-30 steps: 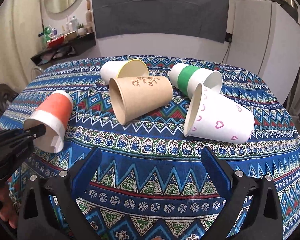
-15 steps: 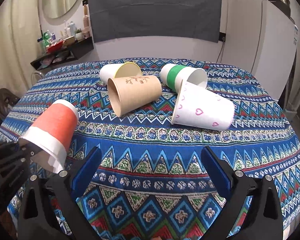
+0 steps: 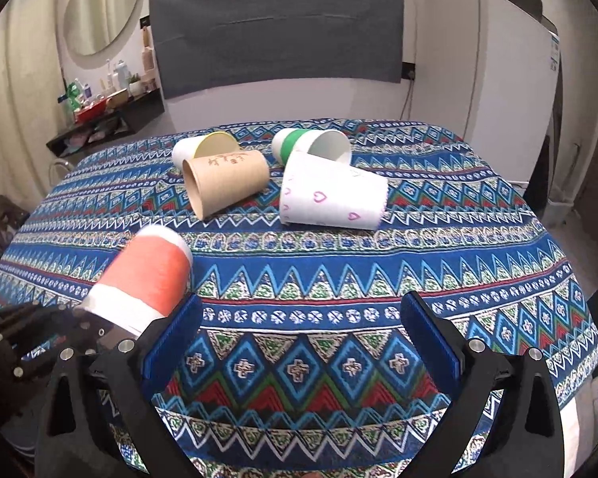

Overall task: Flip cup upside down
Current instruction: 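Lift the red-and-white cup with the left gripper and rotate it mouth-down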

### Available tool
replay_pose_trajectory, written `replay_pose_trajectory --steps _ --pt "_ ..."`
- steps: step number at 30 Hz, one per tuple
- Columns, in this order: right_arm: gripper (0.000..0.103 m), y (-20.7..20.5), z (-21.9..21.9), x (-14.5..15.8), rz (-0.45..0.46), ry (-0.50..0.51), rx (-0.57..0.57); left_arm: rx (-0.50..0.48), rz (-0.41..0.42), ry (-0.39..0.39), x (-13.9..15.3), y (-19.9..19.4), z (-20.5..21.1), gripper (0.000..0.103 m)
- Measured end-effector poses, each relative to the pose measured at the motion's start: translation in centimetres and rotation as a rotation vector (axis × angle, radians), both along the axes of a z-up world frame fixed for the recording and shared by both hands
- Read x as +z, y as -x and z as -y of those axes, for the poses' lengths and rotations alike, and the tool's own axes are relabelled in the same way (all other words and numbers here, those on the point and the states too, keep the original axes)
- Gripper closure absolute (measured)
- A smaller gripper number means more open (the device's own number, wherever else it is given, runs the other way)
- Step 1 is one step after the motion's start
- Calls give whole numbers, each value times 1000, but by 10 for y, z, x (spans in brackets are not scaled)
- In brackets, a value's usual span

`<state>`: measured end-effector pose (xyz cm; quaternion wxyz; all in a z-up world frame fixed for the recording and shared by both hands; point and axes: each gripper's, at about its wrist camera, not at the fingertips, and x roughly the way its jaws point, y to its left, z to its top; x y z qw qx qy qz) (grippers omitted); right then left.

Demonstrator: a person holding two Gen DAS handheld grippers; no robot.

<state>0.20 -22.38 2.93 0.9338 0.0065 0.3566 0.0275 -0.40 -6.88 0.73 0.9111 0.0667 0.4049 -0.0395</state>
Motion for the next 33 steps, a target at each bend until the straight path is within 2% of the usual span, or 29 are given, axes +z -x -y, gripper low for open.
replay_pose_trajectory --steps 3,4,5,6,7,8,10,11,15,19,24,30,33 --pt "8 2 6 0 -3 -10 -12 -13 13 -13 0 3 2 96" --pt "8 2 8 0 -4 -14 -14 -18 14 -14 0 4 3 87" --pt "8 2 9 0 -5 -16 -13 -25 14 -10 1 5 2 66" --pt "8 2 9 -1 -7 -16 -13 -28 17 -4 1 7 2 52" --pt "8 2 8 0 -7 -16 -12 -32 20 2 3 8 0 27" --pt "8 2 8 0 -7 -16 -11 -37 31 6 5 10 -1 22" --pt "8 2 6 0 -10 -17 -5 -47 44 1 7 15 -2 17" --pt "8 2 5 0 -12 -18 -3 -53 41 -10 7 16 -2 10" --pt "8 0 1 0 -26 -34 9 -60 50 -12 10 23 -7 7" --pt "8 -5 -4 -2 -69 -48 19 -95 12 36 10 29 -16 6" --pt "8 -11 -12 1 -102 -39 17 -86 -10 65 10 29 -34 6" --pt "8 -24 -27 6 -160 -65 59 -36 -1 104 10 26 -64 6" --pt "8 -32 -33 7 -204 -102 89 5 2 91 9 23 -78 6"
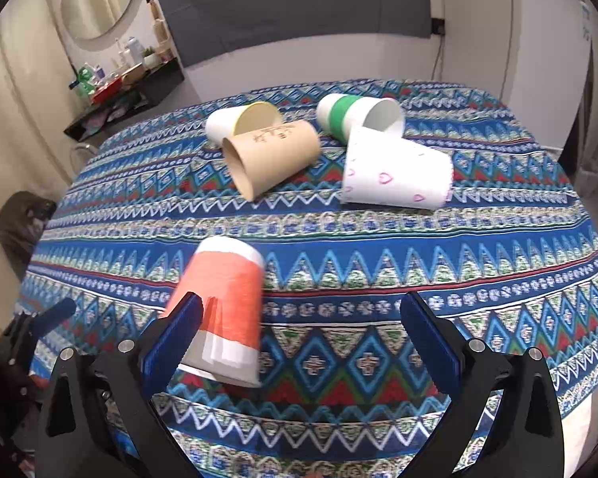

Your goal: Flip cup upside down

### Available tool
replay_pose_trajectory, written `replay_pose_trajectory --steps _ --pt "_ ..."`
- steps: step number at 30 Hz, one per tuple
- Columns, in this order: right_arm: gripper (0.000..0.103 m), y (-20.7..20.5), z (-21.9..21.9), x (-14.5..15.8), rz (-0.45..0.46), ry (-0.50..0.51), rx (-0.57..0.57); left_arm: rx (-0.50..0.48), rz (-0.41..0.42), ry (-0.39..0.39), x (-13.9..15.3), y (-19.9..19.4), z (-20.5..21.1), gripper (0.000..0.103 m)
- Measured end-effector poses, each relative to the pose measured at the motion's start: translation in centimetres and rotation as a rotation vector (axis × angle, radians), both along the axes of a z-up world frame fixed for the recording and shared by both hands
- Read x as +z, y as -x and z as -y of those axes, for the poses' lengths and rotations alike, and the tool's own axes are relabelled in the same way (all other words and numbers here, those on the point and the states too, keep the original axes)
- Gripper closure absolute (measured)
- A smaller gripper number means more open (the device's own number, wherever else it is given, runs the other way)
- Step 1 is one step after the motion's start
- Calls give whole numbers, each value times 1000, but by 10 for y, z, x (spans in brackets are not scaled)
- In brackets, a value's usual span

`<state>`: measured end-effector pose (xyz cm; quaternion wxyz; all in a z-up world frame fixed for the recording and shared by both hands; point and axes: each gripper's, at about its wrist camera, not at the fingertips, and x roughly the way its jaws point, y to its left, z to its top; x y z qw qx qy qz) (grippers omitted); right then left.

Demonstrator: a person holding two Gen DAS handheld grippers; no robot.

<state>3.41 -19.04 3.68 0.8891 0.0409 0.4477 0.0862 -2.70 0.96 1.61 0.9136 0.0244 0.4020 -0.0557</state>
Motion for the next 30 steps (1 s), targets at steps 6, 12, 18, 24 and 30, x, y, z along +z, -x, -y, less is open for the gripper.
replay_pose_trajectory --steps 6,12,18,24,30 --pt "8 -25 -13 -5 -115 -49 43 54 -3 16 -5 -11 -28 6" --pt "8 -46 -22 -11 -219 -82 53 52 -7 -17 -12 -19 -38 6" --pt "8 -67 -33 -19 -307 -93 77 45 -17 -18 -20 -29 -43 6" --pt "20 -83 -43 -35 -363 -95 114 22 -52 -14 -31 -35 -43 6" --pt "46 -87 -44 -35 -326 -113 119 21 -41 -28 -30 -35 -42 6"
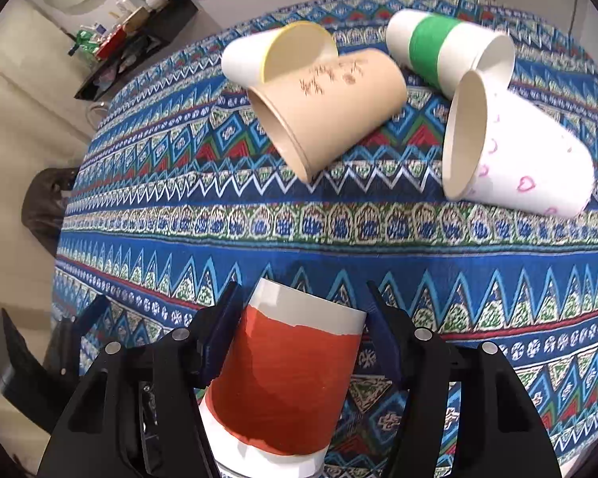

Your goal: Flip cup upside down

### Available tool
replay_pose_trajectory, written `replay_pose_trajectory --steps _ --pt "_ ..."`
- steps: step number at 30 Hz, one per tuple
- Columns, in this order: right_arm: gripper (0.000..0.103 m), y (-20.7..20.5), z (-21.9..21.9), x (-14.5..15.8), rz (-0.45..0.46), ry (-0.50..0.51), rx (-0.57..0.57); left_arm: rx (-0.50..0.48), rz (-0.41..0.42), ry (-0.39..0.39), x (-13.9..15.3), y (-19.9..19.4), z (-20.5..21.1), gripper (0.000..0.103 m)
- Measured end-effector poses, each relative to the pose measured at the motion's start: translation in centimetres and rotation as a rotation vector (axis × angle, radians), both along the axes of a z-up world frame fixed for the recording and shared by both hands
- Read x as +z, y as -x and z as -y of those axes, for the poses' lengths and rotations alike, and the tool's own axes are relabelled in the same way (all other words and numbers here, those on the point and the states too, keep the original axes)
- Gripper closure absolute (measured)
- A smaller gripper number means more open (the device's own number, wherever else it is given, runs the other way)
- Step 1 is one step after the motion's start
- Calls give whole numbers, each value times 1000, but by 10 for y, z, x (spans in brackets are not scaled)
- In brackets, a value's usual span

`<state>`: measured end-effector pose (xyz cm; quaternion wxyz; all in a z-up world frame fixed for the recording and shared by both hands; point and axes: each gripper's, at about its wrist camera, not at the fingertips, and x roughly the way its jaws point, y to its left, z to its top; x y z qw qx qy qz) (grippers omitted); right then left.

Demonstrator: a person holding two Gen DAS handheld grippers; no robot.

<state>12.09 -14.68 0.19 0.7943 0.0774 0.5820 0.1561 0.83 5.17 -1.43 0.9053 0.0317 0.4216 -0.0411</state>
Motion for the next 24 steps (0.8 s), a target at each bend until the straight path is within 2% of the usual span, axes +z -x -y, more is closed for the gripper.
replay_pose_trajectory --steps 4,9,14,19,24 --pt "46 1 -5 12 85 -17 7 4 2 2 1 -1 -2 6" --pt "47 5 -16 39 267 31 4 11 0 -3 1 -2 -1 6" --pt "47 10 -29 52 424 137 -7 14 8 -21 1 -3 1 6" --pt "47 22 -40 53 586 258 -42 25 19 -22 0 -3 0 6" --pt "47 32 -45 46 652 329 -34 30 21 -19 -1 -3 -1 6"
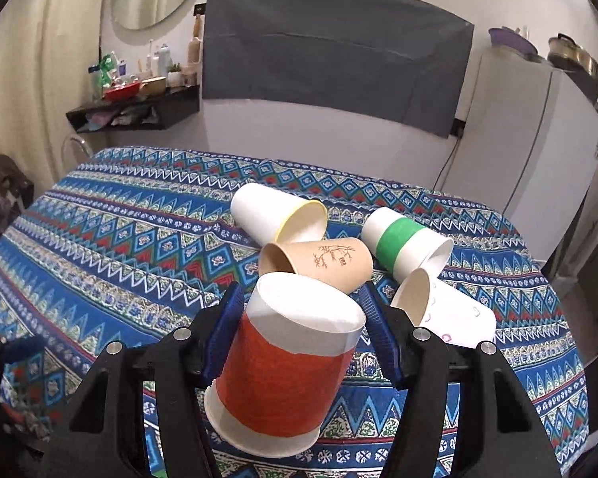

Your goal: Flip cup upside down

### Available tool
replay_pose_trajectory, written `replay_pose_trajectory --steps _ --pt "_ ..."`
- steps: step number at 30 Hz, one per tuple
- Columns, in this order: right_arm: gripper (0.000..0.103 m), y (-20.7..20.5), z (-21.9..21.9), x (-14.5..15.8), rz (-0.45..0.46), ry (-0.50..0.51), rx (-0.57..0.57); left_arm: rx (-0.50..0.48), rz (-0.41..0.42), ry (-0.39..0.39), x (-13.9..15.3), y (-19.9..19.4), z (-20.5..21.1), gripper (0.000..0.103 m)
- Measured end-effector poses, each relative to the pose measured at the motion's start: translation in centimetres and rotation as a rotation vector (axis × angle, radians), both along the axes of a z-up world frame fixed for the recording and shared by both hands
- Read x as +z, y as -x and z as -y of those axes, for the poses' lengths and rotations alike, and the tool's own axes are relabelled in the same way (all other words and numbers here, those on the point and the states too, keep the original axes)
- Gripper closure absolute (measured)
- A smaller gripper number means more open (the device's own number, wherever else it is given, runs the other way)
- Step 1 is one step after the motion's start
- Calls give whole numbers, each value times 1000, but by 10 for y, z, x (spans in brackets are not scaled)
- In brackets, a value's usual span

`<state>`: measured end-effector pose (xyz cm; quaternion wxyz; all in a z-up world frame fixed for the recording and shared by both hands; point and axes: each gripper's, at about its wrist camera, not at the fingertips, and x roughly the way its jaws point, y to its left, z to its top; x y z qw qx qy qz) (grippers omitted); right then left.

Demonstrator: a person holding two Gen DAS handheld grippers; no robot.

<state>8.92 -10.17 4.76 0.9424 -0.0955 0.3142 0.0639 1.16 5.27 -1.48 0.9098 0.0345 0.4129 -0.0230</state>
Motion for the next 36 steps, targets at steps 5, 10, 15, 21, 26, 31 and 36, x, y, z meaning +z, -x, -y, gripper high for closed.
replay_pose_trajectory --steps 5,10,15,21,26,31,36 --pt "46 16 7 -3 24 3 8 1 3 1 0 1 -1 6" --pt "47 29 9 -3 -2 2 39 -1 7 2 0 4 -1 6" --pt "40 38 14 -7 -47 -10 44 0 -1 18 2 6 0 6" --pt "18 44 28 -5 -68 -74 48 -2 3 9 4 7 7 6" --pt "17 48 40 -7 -89 -117 53 16 25 -16 7 8 21 6" --pt "16 56 55 -10 -61 -107 39 -26 37 -6 9 6 36 6" --pt "15 62 70 -14 -57 -114 46 -33 51 0 8 4 46 6"
